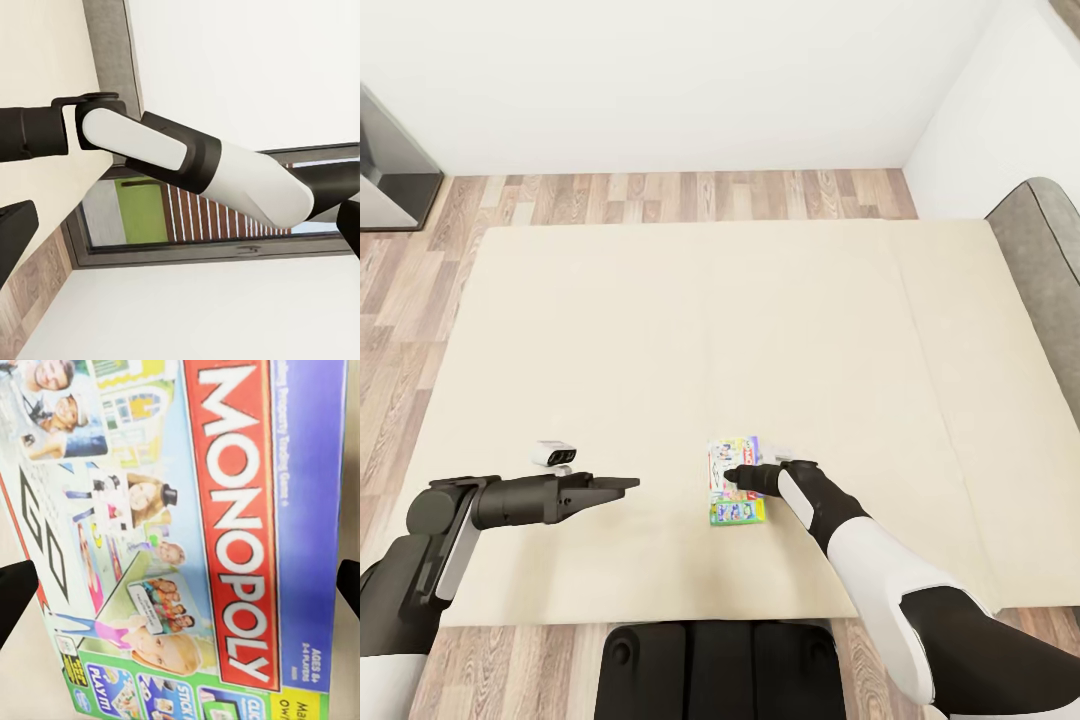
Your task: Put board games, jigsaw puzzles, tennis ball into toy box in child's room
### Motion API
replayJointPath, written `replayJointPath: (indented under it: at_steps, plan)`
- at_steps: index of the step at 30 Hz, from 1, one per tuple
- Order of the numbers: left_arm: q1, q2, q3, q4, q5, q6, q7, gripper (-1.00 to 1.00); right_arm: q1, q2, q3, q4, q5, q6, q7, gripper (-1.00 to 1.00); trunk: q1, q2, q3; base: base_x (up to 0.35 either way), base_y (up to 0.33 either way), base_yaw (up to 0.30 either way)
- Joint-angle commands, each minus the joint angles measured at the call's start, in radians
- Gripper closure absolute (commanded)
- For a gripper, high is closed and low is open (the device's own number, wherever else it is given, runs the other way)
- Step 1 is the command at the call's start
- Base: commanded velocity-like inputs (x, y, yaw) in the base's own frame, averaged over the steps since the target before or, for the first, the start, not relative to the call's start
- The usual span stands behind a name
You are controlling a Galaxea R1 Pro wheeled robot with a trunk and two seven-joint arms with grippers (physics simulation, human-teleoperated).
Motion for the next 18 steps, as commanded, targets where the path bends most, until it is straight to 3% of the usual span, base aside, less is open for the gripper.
replayJointPath:
  at_steps: [1, 11, 18]
  plan:
    - [0.0, 0.0, 0.0, 0.0, 0.0, 0.011, -0.004, -1.0, 0.0, 0.0, 0.002, -0.001, -0.005, 0.005, -0.002, -1.0, 0.001, -0.002, -0.001, -0.001, 0.001, 0.0]
    - [0.0, 0.0, 0.0, 0.0, 0.0, 0.011, -0.004, -1.0, -0.001, 0.0, 0.002, -0.003, -0.004, 0.003, -0.005, -1.0, 0.001, -0.002, -0.001, 0.0, 0.0, 0.0]
    - [0.0, 0.001, 0.0, 0.0, 0.0, 0.009, -0.004, -1.0, -0.001, -0.015, 0.002, -0.009, 0.002, 0.003, -0.009, -1.0, 0.001, -0.002, -0.001, 0.0, 0.0, 0.0]
